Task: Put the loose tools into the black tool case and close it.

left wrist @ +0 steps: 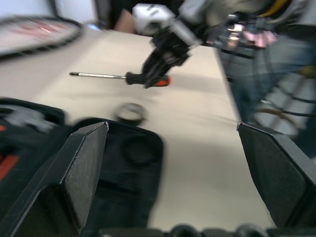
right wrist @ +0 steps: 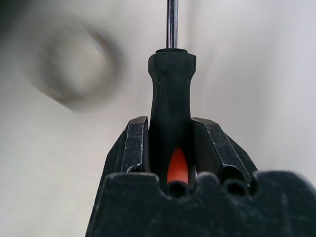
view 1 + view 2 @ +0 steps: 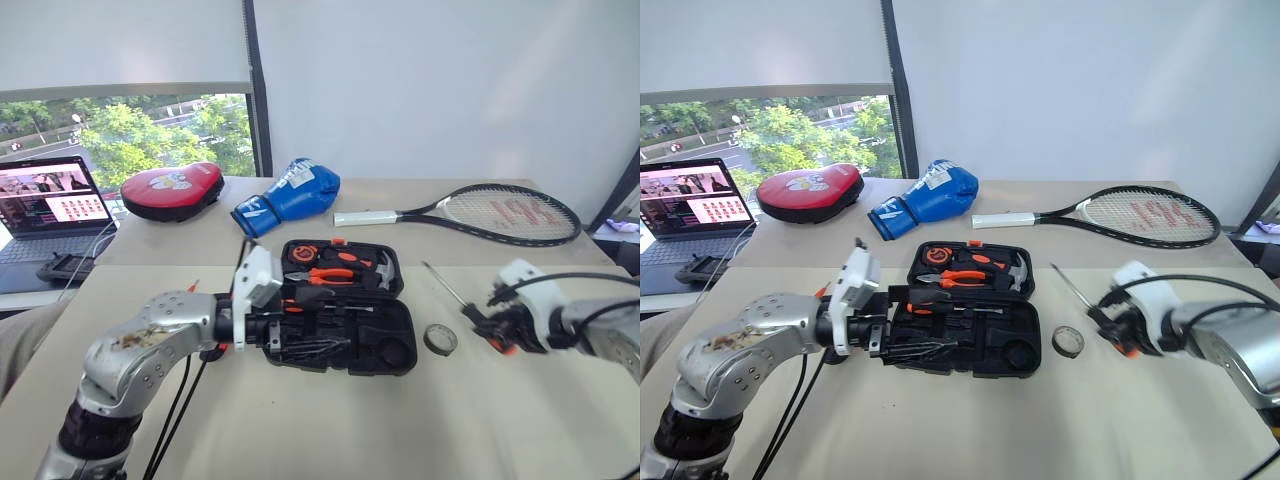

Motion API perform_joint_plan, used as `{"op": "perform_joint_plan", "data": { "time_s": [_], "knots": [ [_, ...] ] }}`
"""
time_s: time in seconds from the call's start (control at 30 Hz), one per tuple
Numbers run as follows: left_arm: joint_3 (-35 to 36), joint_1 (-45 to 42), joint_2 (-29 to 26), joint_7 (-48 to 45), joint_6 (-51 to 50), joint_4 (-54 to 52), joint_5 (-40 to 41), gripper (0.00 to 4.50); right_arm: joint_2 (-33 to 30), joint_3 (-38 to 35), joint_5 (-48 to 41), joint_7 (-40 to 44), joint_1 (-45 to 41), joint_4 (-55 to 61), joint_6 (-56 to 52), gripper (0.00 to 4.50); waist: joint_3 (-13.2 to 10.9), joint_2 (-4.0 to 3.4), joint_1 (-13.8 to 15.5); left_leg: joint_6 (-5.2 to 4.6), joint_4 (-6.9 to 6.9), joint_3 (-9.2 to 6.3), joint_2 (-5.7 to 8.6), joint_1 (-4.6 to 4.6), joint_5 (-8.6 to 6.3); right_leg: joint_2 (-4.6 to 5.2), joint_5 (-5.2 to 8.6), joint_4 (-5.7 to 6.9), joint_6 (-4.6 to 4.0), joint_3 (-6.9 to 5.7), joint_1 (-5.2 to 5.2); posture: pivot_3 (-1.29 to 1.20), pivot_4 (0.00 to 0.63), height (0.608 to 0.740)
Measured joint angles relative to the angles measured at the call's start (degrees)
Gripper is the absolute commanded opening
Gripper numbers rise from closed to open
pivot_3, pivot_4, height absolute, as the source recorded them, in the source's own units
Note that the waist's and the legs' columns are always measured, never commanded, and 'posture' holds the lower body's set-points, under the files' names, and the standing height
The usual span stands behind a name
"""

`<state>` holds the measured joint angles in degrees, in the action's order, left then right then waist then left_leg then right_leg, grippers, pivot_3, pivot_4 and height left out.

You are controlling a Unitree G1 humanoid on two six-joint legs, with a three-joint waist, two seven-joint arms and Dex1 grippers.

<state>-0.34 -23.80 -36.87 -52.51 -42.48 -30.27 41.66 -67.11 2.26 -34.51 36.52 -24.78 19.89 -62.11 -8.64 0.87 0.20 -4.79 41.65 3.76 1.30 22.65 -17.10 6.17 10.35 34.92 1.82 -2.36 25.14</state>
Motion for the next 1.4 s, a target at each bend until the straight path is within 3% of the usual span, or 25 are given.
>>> {"op": "perform_joint_plan", "data": {
  "time_s": [0.07, 0.2, 0.27, 0.4, 0.97, 1.03, 1.13, 1.3, 1.4],
  "knots": [
    [4.1, 2.8, -3.1, -2.8, -0.3, 1.6, 3.0, 4.50, 2.3, 7.7, 3.0, 5.9, -11.5, -0.3, 2.6, 0.94, -0.1, -0.02, -0.5, 0.07, -0.03, 0.00, -0.08, -0.07, 0.04, -0.08, -0.01, 0.01, -0.06, 0.00, 0.02, 0.00, 0.150, 0.740],
    [11.6, 5.8, -7.0, -4.9, -0.3, 4.1, 5.9, 4.50, 10.2, 21.7, 11.4, 14.8, -23.5, -6.4, 8.4, 0.94, -0.3, 0.07, -0.5, 0.11, -0.10, -0.06, -0.07, -0.10, 0.06, -0.09, -0.01, 0.05, -0.11, -0.13, 0.01, 0.00, 0.150, 0.740],
    [14.4, 8.1, -9.1, -5.7, -0.2, 5.0, 6.0, 4.50, 15.2, 28.5, 16.0, 18.8, -26.9, -11.8, 12.0, 0.94, -0.4, 0.07, -0.4, 0.14, -0.11, -0.06, 0.00, -0.08, 0.08, -0.06, -0.01, 0.05, -0.12, -0.14, 0.04, 0.00, 0.150, 0.740],
    [18.2, 11.5, -10.7, -6.3, 0.0, 5.6, 6.7, 4.50, 20.8, 35.4, 23.0, 23.5, -28.9, -20.0, 18.7, 0.94, -0.4, 0.04, 0.3, 0.14, -0.06, -0.09, 0.12, 0.22, 0.08, 0.06, -0.02, 0.03, -0.11, -0.25, 0.24, 0.00, 0.150, 0.740],
    [19.3, 15.0, -11.2, -5.6, 2.6, 3.7, 6.0, 4.50, 25.3, 37.8, 39.0, 37.3, -32.2, -30.8, 33.5, 0.94, -0.4, 0.04, 0.1, 0.53, -0.50, -0.20, 0.14, -0.04, 0.18, 0.02, 0.02, 0.01, -0.17, -0.42, 0.17, 0.00, 0.150, 0.740],
    [19.1, 15.0, -11.2, -5.5, 2.6, 3.8, 5.7, 4.50, 26.1, 37.4, 39.9, 38.0, -32.3, -31.8, 34.7, 1.96, -0.4, 0.04, 0.0, 0.53, -0.56, -0.20, 0.14, -0.14, 0.18, 0.02, 0.03, 0.00, -0.18, -0.42, 0.10, 0.00, 0.150, 0.740],
    [18.8, 14.9, -11.2, -5.5, 2.7, 3.8, 5.7, 4.50, 28.0, 35.7, 40.9, 37.7, -32.3, -33.9, 35.7, 2.88, -0.4, 0.05, -0.4, 0.56, -0.69, -0.18, 0.14, -0.27, 0.20, 0.03, 0.03, 0.00, -0.19, -0.37, 0.03, 0.00, 0.150, 0.740],
    [17.5, 14.6, -11.2, -5.5, 2.8, 3.8, 5.5, 4.50, 28.2, 31.5, 39.5, 38.8, -31.2, -31.8, 34.8, 2.88, -0.4, 0.04, -1.0, 0.62, -0.76, -0.18, 0.11, -0.29, 0.23, 0.02, 0.05, 0.05, -0.23, -0.34, 0.09, 0.00, 0.150, 0.740],
    [16.9, 14.2, -11.1, -5.3, 3.0, 3.8, 5.4, 4.50, 28.3, 25.7, 34.2, 39.5, -28.8, -26.9, 32.1, 2.88, -0.5, 0.03, -1.0, 0.63, -0.80, -0.19, 0.09, -0.27, 0.23, 0.03, 0.05, 0.05, -0.24, -0.32, 0.13, 0.00, 0.150, 0.740]
  ]
}}
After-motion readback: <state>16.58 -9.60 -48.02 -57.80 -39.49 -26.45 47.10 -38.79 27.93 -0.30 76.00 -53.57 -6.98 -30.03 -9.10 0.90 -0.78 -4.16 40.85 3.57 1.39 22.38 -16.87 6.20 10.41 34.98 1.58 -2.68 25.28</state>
